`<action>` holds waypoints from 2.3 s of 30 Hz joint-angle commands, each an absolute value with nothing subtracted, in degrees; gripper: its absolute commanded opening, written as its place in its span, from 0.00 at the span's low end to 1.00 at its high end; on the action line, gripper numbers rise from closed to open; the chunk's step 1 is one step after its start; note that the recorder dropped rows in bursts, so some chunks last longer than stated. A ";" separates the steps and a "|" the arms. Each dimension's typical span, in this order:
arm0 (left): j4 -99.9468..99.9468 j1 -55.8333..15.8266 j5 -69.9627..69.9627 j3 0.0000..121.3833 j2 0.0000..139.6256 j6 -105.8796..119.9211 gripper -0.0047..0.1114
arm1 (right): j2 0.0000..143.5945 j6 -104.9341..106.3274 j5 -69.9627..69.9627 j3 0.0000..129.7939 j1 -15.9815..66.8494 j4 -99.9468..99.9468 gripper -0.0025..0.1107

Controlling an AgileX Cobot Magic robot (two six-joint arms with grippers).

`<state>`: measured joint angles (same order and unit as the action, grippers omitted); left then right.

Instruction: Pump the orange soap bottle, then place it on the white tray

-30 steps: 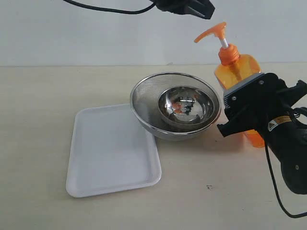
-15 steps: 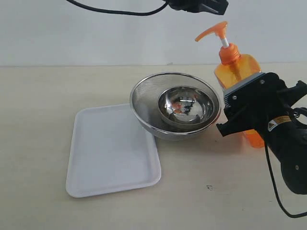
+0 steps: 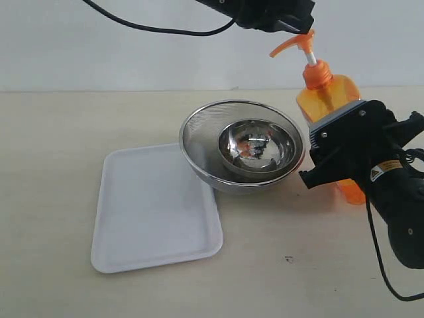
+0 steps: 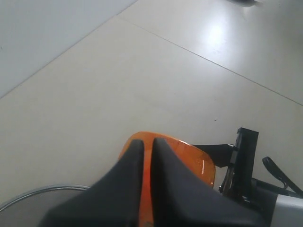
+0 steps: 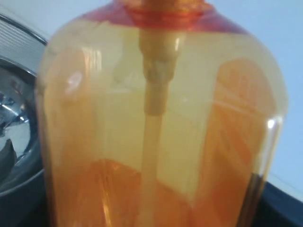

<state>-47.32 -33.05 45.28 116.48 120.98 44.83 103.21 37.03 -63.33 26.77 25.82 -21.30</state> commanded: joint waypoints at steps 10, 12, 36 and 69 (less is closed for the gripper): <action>-47.36 -33.40 47.79 116.63 121.50 45.05 0.08 | 102.40 37.77 -69.04 27.52 25.75 -20.05 0.02; -47.36 -33.40 47.79 116.63 121.75 45.05 0.08 | 102.40 37.77 -68.94 27.52 25.75 -19.94 0.02; -46.52 -36.61 49.76 116.63 126.05 46.07 0.08 | 102.40 38.03 -69.07 27.52 25.75 -18.44 0.02; -47.33 -36.66 51.34 116.52 127.49 45.85 0.08 | 102.40 38.03 -69.18 27.52 25.75 -17.13 0.02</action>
